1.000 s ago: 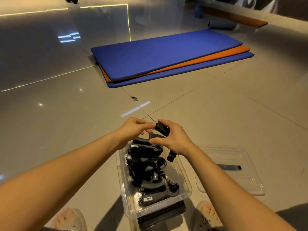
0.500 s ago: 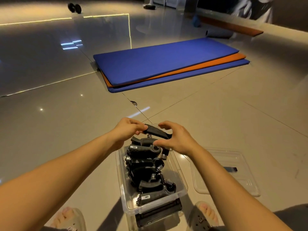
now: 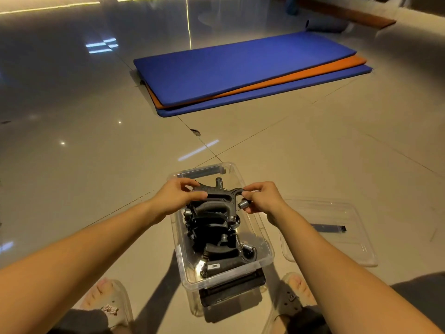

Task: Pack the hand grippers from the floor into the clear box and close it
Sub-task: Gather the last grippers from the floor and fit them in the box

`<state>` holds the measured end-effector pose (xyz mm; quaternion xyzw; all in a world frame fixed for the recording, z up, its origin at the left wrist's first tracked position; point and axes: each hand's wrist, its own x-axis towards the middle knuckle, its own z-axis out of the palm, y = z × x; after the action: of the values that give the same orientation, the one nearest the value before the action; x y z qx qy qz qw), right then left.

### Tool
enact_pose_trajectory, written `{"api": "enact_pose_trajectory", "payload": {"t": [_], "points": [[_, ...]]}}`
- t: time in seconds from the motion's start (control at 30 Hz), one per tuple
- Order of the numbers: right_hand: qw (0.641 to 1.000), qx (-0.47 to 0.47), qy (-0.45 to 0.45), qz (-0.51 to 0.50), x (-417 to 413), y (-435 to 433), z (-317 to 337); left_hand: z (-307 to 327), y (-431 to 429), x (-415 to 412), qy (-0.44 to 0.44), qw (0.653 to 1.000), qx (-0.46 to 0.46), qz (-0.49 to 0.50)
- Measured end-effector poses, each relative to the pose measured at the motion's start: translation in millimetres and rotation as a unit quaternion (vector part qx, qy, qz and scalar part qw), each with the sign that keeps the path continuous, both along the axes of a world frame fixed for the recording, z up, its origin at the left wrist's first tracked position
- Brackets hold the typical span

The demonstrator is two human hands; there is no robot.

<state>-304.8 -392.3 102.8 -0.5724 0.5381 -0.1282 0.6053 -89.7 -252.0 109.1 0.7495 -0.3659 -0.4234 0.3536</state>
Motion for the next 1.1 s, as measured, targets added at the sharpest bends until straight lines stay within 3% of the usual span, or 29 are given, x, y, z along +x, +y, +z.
{"api": "enact_pose_trajectory", "payload": {"t": [0.07, 0.13, 0.23, 0.33, 0.4, 0.53, 0.7, 1.1], "points": [[1.000, 0.002, 0.003, -0.016, 0, -1, -8, -7, 2, -4, -0.048, 0.995, -0.001, -0.087], [1.000, 0.004, 0.011, -0.014, 1, -1, -14, -16, 1, -7, -0.157, 0.978, -0.005, -0.135], [1.000, 0.001, 0.025, 0.004, 1, 4, -22, -30, 0, -8, -0.336, 0.927, -0.016, -0.166], [0.997, -0.050, 0.058, 0.031, 1, 5, -27, -45, 3, -6, -0.417, 0.887, -0.018, -0.198], [0.989, -0.104, 0.090, 0.062, -2, 2, -29, -54, 5, -6, -0.424, 0.884, -0.023, -0.196], [0.983, -0.119, 0.106, 0.090, -9, -1, -32, -66, 9, -3, -0.434, 0.879, -0.024, -0.198], [0.974, -0.170, 0.132, 0.065, -14, -5, -37, -78, 7, -12, -0.453, 0.867, 0.001, -0.208], [0.977, -0.164, 0.128, 0.054, -21, -7, -49, -85, 1, -24, -0.494, 0.849, 0.055, -0.180]]}}
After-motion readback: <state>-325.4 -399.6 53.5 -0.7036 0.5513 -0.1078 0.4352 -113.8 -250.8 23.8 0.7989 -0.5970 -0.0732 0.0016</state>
